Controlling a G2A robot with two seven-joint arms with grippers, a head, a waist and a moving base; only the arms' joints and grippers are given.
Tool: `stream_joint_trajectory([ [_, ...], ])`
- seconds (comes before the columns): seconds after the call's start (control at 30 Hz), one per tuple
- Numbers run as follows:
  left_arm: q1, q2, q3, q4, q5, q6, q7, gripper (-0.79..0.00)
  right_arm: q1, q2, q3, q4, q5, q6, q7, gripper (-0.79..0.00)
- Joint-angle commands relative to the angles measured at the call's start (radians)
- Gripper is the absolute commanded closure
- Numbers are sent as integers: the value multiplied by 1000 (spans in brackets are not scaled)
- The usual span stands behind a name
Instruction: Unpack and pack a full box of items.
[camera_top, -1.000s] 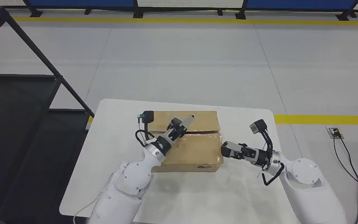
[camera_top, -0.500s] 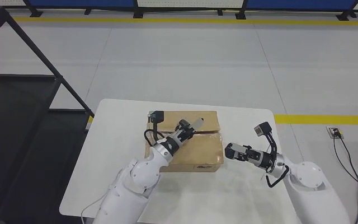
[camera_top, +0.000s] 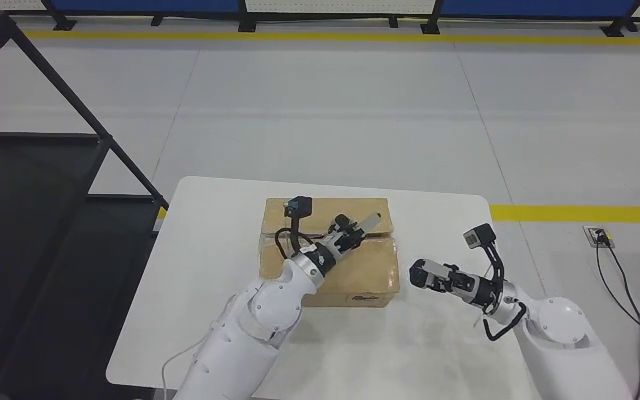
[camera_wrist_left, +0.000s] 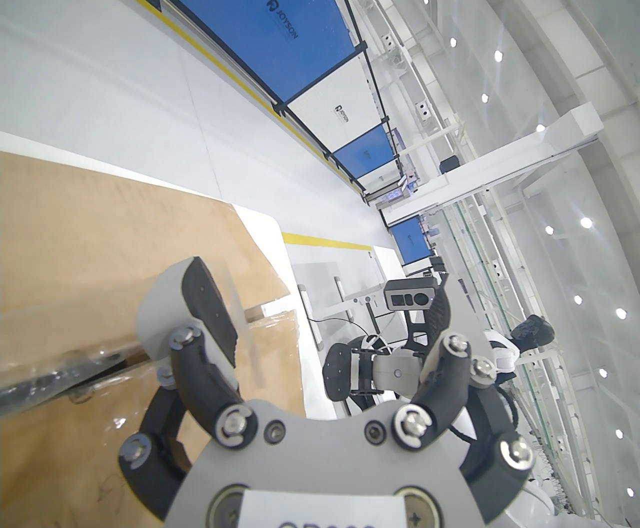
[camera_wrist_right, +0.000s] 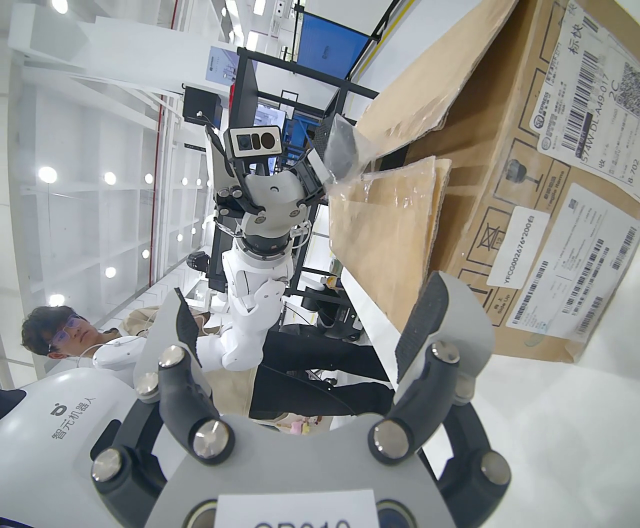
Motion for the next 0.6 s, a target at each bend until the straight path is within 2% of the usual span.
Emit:
stream_joint_trajectory([
  [0.0, -6, -5, 11, 8, 1, -1, -2, -785, -5, 2, 3, -3, 1, 0, 0, -785],
  [0.27, 1, -12, 21, -15, 21, -4, -12, -785, 6, 5, -1, 13, 11, 2, 2, -785],
  [0.43, 26, -11, 6, -61, 22, -7, -28, -785, 28, 6, -12, 30, 3, 1, -1, -785],
  [0.57, 55, -5, -18, -113, 20, -14, -48, -785, 42, 7, -23, 26, -64, -36, -42, -785],
])
